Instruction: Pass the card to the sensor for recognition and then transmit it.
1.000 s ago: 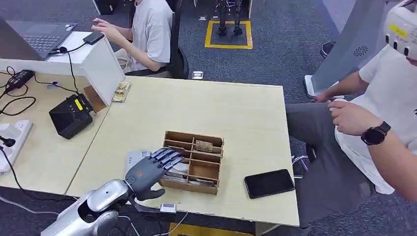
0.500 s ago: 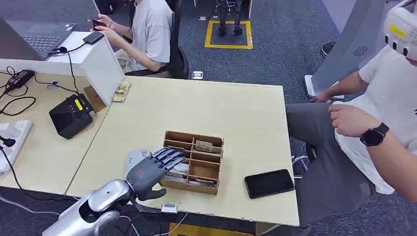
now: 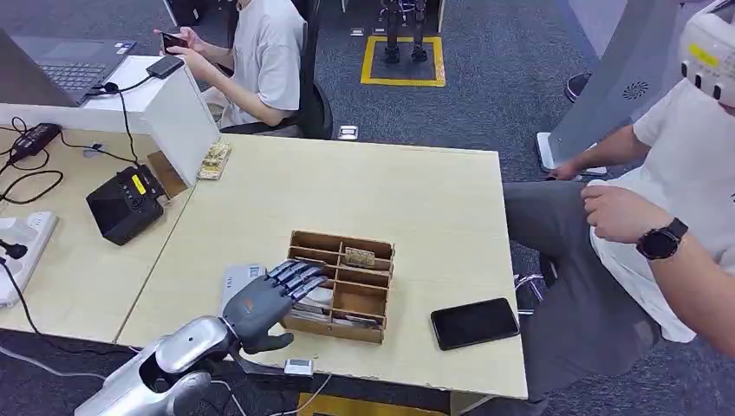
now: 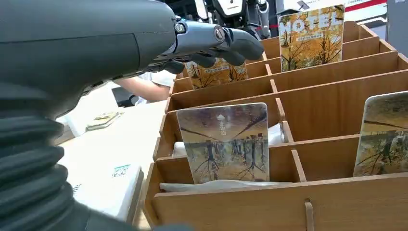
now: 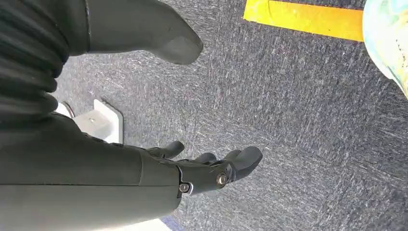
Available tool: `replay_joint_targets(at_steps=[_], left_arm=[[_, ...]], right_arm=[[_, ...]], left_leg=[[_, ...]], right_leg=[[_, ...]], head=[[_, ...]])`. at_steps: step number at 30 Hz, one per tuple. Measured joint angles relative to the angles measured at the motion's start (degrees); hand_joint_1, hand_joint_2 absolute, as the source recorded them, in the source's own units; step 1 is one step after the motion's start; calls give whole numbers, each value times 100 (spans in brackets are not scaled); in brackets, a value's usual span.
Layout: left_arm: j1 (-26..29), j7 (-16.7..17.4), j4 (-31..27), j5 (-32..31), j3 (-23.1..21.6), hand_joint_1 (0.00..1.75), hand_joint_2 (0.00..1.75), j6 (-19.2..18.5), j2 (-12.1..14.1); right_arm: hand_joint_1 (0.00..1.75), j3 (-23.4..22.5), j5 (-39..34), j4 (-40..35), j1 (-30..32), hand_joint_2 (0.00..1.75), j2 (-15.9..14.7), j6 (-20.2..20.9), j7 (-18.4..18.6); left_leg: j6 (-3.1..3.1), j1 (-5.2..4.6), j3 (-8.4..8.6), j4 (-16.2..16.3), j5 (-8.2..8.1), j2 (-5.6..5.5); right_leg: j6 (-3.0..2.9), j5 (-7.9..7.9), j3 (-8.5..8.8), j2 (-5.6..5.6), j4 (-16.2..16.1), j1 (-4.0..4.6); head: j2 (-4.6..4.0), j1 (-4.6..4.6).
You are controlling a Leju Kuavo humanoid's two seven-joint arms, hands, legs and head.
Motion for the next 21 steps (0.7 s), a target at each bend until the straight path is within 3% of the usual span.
replay_joint_targets(at_steps=[21], left_arm=[[0, -78, 0, 148, 0, 175, 175, -11, 26]], right_arm=[[0, 0, -186, 0, -3, 175, 0, -26, -83]], left_leg=[[0, 0, -1, 0, 0, 0]], right_leg=[[0, 0, 0, 0, 0, 0]], head=[[0, 0]])
